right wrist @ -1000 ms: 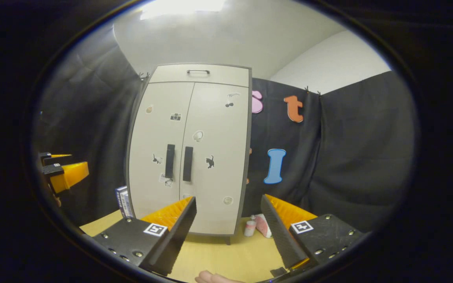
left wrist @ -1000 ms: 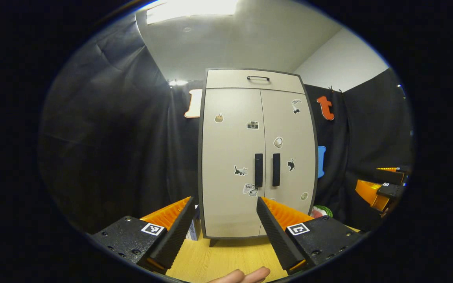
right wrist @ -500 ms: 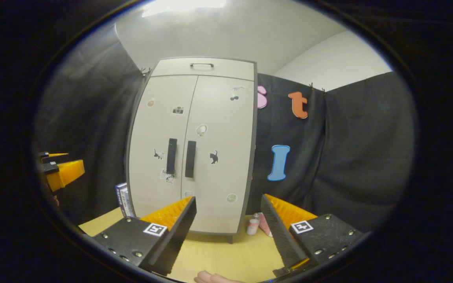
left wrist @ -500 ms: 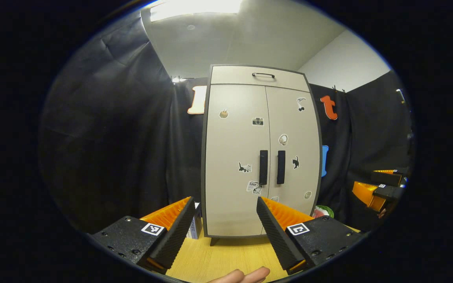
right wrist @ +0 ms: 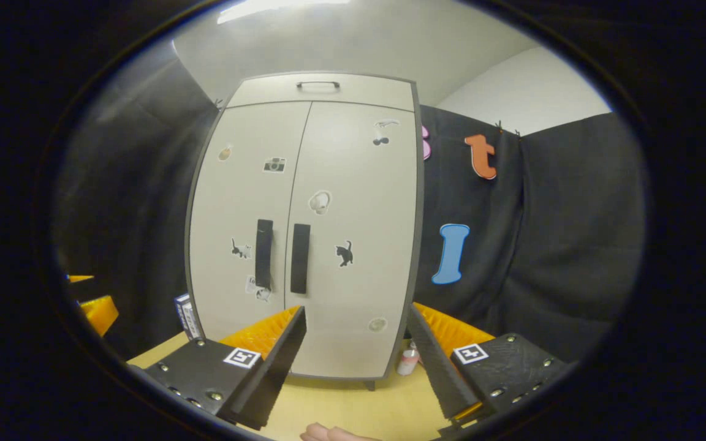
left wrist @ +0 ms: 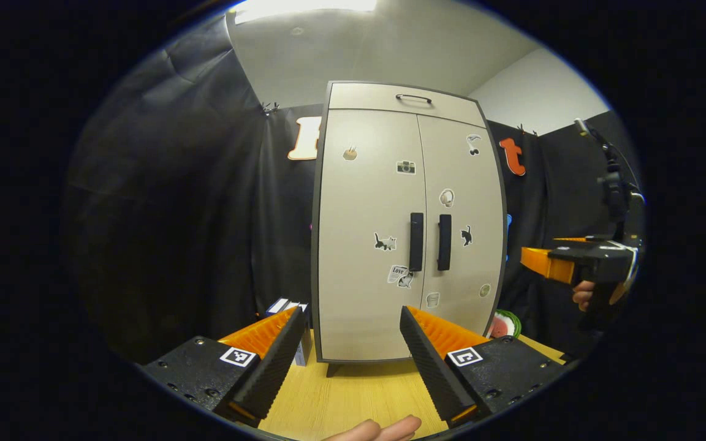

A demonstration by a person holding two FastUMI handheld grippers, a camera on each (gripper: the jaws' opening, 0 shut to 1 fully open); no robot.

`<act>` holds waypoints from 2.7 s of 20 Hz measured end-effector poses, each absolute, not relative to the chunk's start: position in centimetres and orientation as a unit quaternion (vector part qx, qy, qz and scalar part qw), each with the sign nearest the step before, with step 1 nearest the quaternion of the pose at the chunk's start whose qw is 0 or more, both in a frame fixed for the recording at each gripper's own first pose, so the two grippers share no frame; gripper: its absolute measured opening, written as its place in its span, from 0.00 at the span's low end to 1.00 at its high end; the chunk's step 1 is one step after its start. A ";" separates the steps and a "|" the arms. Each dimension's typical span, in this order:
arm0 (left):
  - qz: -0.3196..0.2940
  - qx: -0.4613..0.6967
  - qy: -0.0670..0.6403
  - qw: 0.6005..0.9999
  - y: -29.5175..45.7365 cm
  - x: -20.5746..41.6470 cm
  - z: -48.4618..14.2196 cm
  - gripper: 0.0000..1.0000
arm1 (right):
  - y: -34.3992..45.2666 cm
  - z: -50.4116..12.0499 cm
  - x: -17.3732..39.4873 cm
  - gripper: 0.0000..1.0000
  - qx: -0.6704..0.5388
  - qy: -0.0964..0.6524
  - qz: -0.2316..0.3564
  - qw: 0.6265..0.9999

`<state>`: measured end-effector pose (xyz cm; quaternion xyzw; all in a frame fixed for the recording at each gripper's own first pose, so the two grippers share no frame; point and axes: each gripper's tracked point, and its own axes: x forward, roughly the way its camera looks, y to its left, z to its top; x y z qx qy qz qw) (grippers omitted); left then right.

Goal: Open the right door of the double-door shoe cabinet with the right hand, and open the left door with the left hand.

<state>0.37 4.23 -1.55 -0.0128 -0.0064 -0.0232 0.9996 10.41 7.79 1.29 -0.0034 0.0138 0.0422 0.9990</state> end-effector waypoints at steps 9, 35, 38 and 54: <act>-0.029 -0.015 0.001 0.999 5.9 -0.2 -3.9 0.98 | 14.9 1.9 20.0 0.99 0.012 -0.003 0.091 0.996; -0.045 -0.022 0.017 0.999 7.7 0.4 -8.0 0.98 | 19.8 0.1 29.8 0.26 0.020 0.029 0.073 0.997; -0.046 -0.017 0.019 0.999 7.5 -0.2 -8.0 0.98 | 19.8 -0.3 29.8 0.20 0.038 0.050 0.073 0.995; -0.034 -0.030 -0.001 0.999 6.5 -5.2 -6.4 0.98 | 17.0 -0.4 24.4 0.20 0.048 0.068 0.099 0.992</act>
